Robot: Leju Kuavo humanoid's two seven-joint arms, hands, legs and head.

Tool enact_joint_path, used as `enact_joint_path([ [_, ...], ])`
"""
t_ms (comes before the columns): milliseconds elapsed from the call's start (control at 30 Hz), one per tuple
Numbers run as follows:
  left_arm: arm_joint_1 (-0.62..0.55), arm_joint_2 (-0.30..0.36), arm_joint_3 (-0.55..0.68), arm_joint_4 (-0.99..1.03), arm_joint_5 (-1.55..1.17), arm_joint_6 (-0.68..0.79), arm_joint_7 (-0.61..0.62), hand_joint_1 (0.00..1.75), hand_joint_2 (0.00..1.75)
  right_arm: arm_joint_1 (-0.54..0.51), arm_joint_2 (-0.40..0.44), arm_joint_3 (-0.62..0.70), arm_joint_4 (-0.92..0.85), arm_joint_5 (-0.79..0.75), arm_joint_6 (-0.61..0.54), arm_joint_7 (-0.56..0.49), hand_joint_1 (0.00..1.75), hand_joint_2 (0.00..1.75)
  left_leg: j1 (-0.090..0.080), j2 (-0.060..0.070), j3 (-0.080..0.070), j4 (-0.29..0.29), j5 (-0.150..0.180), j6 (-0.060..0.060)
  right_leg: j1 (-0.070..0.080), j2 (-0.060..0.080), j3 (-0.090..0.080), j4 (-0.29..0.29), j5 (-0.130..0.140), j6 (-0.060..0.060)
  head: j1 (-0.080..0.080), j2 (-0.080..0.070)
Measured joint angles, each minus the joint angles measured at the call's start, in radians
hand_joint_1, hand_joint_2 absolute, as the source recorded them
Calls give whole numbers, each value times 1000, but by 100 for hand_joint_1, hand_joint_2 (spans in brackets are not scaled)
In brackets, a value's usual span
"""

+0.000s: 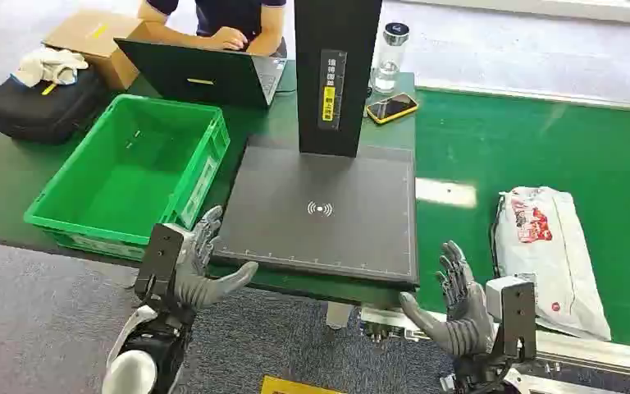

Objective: Moved the parcel from conveyor to table for the left to box.

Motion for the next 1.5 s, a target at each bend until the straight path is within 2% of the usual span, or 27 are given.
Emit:
enact_joint_path([
  [600,12,3,5,-10,-1,32,4,0,175,-45,-23,30,69,-17,-3,-1,0,175,0,0,0,0,0,0,0,0,0,0,0,0,0,0],
  [900,14,4,9,-15,-9,34,4,0,175,-51,-40,30,80,-6,-97,-43,0,175,0,0,0,0,0,0,0,0,0,0,0,0,0,0],
  [1100,23,10,13,-15,-11,39,-13,0,175,-69,-91,-80,47,47,-163,-36,0,175,0,0,0,0,0,0,0,0,0,0,0,1,0,0],
  [1400,-5,13,24,-5,-13,12,-19,0,175,-157,-311,-364,199,19,-176,19,0,175,-2,-1,0,2,0,1,-2,-1,1,-1,1,2,0,0],
  [1500,-13,13,27,1,-13,9,-21,0,175,-164,-346,-413,241,16,-168,17,0,175,-2,-1,0,1,0,1,-2,-1,0,-1,1,2,0,0],
])
